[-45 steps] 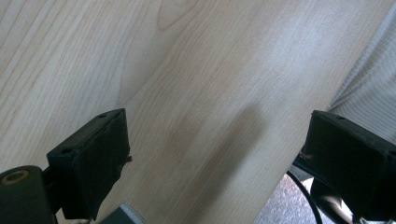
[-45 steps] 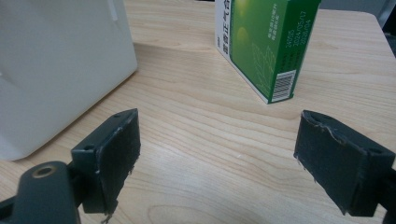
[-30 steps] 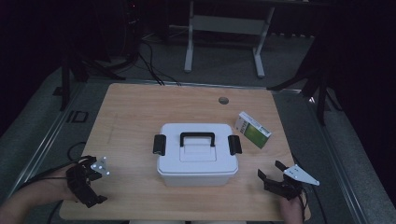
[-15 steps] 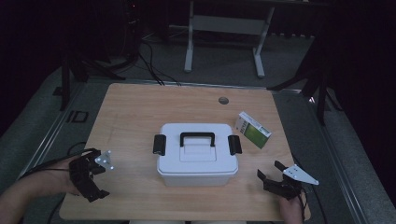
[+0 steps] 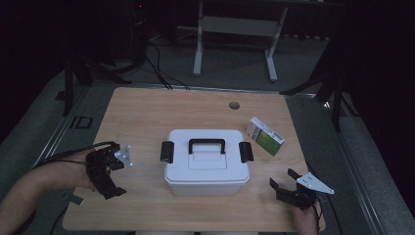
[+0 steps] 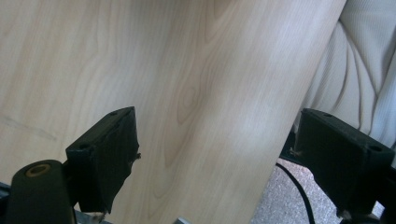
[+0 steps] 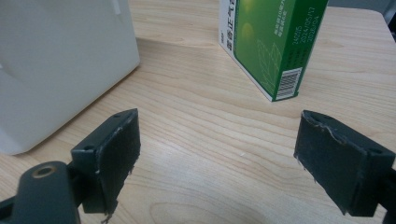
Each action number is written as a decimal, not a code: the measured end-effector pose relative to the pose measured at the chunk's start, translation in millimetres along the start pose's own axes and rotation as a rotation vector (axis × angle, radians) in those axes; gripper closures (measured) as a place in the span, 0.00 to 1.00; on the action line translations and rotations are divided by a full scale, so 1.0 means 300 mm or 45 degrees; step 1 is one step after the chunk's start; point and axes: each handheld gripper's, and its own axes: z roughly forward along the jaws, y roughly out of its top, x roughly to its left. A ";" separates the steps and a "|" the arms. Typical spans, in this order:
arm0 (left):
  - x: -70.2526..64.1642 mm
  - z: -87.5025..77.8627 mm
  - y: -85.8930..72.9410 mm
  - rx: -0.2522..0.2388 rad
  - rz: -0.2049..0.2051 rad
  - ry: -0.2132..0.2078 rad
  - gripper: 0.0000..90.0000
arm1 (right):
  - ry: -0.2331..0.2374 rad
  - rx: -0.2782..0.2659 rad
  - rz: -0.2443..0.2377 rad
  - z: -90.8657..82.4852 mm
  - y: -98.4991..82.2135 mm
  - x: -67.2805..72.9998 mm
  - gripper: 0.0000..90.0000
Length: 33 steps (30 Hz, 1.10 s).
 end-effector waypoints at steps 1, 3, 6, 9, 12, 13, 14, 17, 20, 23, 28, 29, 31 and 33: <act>0.000 -0.004 0.010 0.000 0.006 -0.004 0.15 | -0.001 -0.001 -0.001 0.000 0.000 0.000 0.15; 0.001 -0.015 0.040 0.008 0.026 0.004 0.15 | 0.000 0.002 -0.001 0.001 -0.001 0.000 0.15; 0.000 -0.024 0.080 0.020 0.051 -0.002 0.15 | 0.000 0.006 -0.009 0.001 0.000 0.003 0.15; 0.001 -0.032 0.119 0.015 0.074 0.004 0.15 | 0.001 0.006 -0.007 0.001 0.000 0.003 0.15; 0.009 -0.040 0.153 0.011 0.091 -0.001 0.15 | 0.001 0.005 -0.006 0.000 -0.001 0.001 0.15; 0.011 -0.040 0.164 0.012 0.093 0.005 0.15 | 0.001 0.004 -0.009 0.000 0.000 0.001 0.15; 0.013 -0.041 0.174 0.019 0.100 -0.003 0.15 | 0.002 0.004 -0.010 0.000 0.000 0.001 0.15; 0.016 -0.041 0.207 0.017 0.116 -0.010 0.16 | 0.003 0.005 -0.009 0.001 -0.001 0.002 0.15; 0.021 -0.042 0.238 0.024 0.138 -0.011 0.16 | 0.003 0.003 -0.012 0.000 -0.001 0.001 0.15; 0.022 -0.043 0.266 0.031 0.158 -0.014 0.16 | 0.004 0.005 -0.012 0.000 -0.001 0.002 0.15; 0.017 -0.047 0.319 0.048 0.203 0.005 0.16 | 0.006 -0.002 -0.008 -0.001 -0.001 0.000 0.15; 0.015 -0.046 0.328 0.045 0.203 -0.001 0.16 | 0.007 -0.002 -0.007 -0.001 -0.001 0.000 0.15; 0.015 -0.044 0.341 0.047 0.208 0.000 0.16 | 0.008 0.000 -0.007 -0.002 -0.001 0.000 0.15; 0.018 -0.040 0.356 0.060 0.218 -0.001 0.16 | 0.008 -0.001 -0.007 -0.002 -0.002 0.000 0.15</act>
